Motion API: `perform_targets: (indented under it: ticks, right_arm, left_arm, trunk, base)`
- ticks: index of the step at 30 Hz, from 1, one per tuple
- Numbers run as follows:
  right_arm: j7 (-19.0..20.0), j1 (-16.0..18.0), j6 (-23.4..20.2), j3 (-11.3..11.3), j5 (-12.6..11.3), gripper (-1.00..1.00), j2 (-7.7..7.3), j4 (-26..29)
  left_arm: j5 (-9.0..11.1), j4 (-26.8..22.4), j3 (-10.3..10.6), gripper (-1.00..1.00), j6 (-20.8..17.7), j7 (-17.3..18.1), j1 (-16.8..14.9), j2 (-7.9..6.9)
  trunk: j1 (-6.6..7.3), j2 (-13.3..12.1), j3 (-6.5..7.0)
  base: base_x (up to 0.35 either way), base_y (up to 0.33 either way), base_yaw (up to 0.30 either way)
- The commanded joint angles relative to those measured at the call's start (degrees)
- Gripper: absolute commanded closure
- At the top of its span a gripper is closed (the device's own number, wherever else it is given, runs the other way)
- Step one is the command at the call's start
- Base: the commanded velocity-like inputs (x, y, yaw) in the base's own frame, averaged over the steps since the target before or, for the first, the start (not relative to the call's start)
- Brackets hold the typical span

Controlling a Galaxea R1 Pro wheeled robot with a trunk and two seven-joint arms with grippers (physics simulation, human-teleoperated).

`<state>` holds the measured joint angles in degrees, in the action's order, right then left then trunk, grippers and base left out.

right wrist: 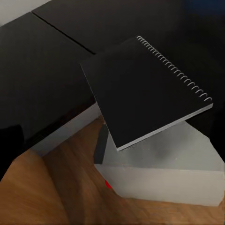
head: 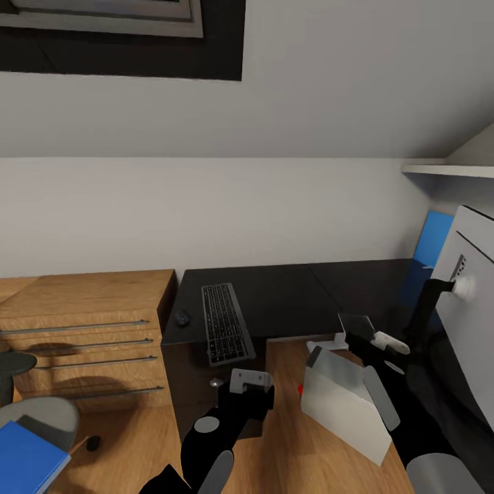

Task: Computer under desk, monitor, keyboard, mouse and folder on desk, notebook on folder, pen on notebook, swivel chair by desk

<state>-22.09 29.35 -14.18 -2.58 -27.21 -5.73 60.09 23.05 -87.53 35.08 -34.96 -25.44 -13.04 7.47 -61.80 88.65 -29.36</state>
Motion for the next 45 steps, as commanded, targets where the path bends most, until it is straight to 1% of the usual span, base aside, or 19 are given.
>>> perform_targets:
  ticks: [1,6,7,8,9,11,19,24,29,32,33,35,36,37,38,39,41,42,45]
  right_arm:
    - [-0.1,0.0,-0.2,0.0,-1.3,-1.0,-0.03,-0.1]
    - [0.9,0.0,-0.2,-0.1,-6.4,-1.0,-0.11,-0.8]
    - [1.4,0.0,-0.2,-0.2,-8.4,-1.0,-0.12,-1.0]
    - [1.4,0.0,-0.2,-0.2,-8.4,-1.0,-0.12,-1.0]
    - [2.1,0.0,-0.2,-0.4,-10.1,-1.0,-0.14,-1.2]
    - [2.9,0.0,-0.2,-0.5,-11.6,-1.0,-0.14,-1.4]
    - [7.7,0.0,-0.3,-0.8,-15.9,-1.0,-0.27,-3.2]
    - [10.5,0.0,-0.3,-2.5,-19.7,-1.0,-0.36,-4.5]
    - [11.0,0.0,0.4,-3.3,-20.9,-1.0,-0.22,-4.7]
    - [10.9,0.0,8.2,-3.3,-21.2,-1.0,-0.06,-5.4]
    - [10.8,0.0,12.2,-3.2,-21.4,-1.0,0.1,-6.3]
    - [10.8,0.0,16.3,-3.1,-21.5,-1.0,0.71,-7.5]
    - [10.8,0.0,21.8,-3.2,-22.1,-1.0,2.48,-9.2]
    - [10.8,0.0,23.3,-3.2,-22.6,-1.0,3.22,-9.6]
    - [10.8,0.0,25.8,-3.4,-23.7,-1.0,4.62,-10.1]
    - [10.8,0.0,27.5,-3.5,-25.2,-1.0,5.69,-10.5]
    - [10.8,0.0,28.6,-3.5,-26.7,-1.0,6.39,-10.7]
    - [10.8,0.0,29.3,-3.6,-28.3,-1.0,6.85,-10.8]
    - [10.8,0.0,29.9,-3.7,-30.6,-1.0,7.25,-11.0]
  left_arm:
    - [0.6,-0.1,0.1,-1.0,-0.1,-0.6,-0.1,0.0]
    - [0.5,0.0,0.1,-1.0,-0.1,-0.6,-0.1,0.0]
    - [0.5,0.1,0.1,-1.0,-0.1,-0.7,-0.1,0.0]
    - [0.5,0.1,0.1,-1.0,-0.1,-0.7,-0.1,0.0]
    - [0.5,0.1,0.1,-1.0,-0.1,-0.7,-0.1,0.0]
    - [0.5,0.1,0.1,-1.0,-0.1,-0.7,-0.1,0.0]
    - [0.5,0.2,0.1,-1.0,-0.1,-0.7,-0.1,0.0]
    - [0.5,0.2,0.1,-1.0,-0.1,-0.7,-0.1,0.01]
    - [0.6,0.2,0.1,-1.0,-0.1,-0.7,-0.1,0.0]
    - [0.6,0.2,0.1,-1.0,-0.1,-0.7,-0.1,0.0]
    - [0.6,0.2,0.1,-1.0,-0.1,-0.7,-0.1,0.0]
    - [0.7,0.2,0.1,-1.0,-0.1,-0.7,0.0,0.0]
    - [0.7,0.2,0.1,-1.0,-0.1,-0.7,-0.1,0.0]
    - [0.7,0.2,0.1,-1.0,-0.1,-0.7,-0.1,0.02]
    - [0.7,0.2,0.1,-1.0,-0.1,-0.7,0.0,0.01]
    - [0.7,0.2,0.1,-1.0,-0.1,-0.7,0.0,0.01]
    - [0.7,0.2,0.1,-1.0,-0.1,-0.7,-0.1,0.01]
    - [0.7,0.2,0.1,-1.0,-0.1,-0.7,-0.1,0.01]
    - [0.7,0.2,0.1,-1.0,-0.1,-0.7,-0.1,0.0]
  trunk:
    - [-0.22,0.5,-0.25]
    - [-1.32,2.5,-1.15]
    - [-1.54,2.9,-1.33]
    - [-1.76,3.3,-1.51]
    - [-1.98,3.7,-1.69]
    - [-2.42,4.5,-2.04]
    - [-4.18,7.7,-3.48]
    - [-5.28,9.7,-4.38]
    - [-6.37,11.7,-5.28]
    - [-7.03,12.9,-5.81]
    - [-7.25,13.3,-5.99]
    - [-7.69,14.1,-6.35]
    - [-7.91,14.5,-6.53]
    - [-8.13,14.9,-6.71]
    - [-8.35,15.3,-6.89]
    - [-8.57,15.7,-7.07]
    - [-9.01,16.5,-7.43]
    - [-9.23,16.9,-7.61]
    - [-9.89,18.1,-8.15]
  base:
    - [0.0,0.0,0.0]
    - [0.0,0.0,0.0]
    - [0.0,0.0,0.0]
    - [0.0,0.0,0.0]
    - [0.0,0.0,0.0]
    - [0.0,0.0,0.0]
    - [0.0,0.0,0.0]
    - [0.0,0.0,0.0]
    - [0.0,0.0,0.0]
    - [0.0,0.0,0.0]
    - [0.0,0.0,0.0]
    - [0.0,0.0,0.0]
    - [0.0,0.0,0.0]
    - [0.0,0.0,0.0]
    - [0.0,0.0,0.0]
    - [0.0,0.0,0.0]
    - [0.0,0.0,0.0]
    - [0.0,0.0,0.0]
    - [0.0,0.0,0.0]
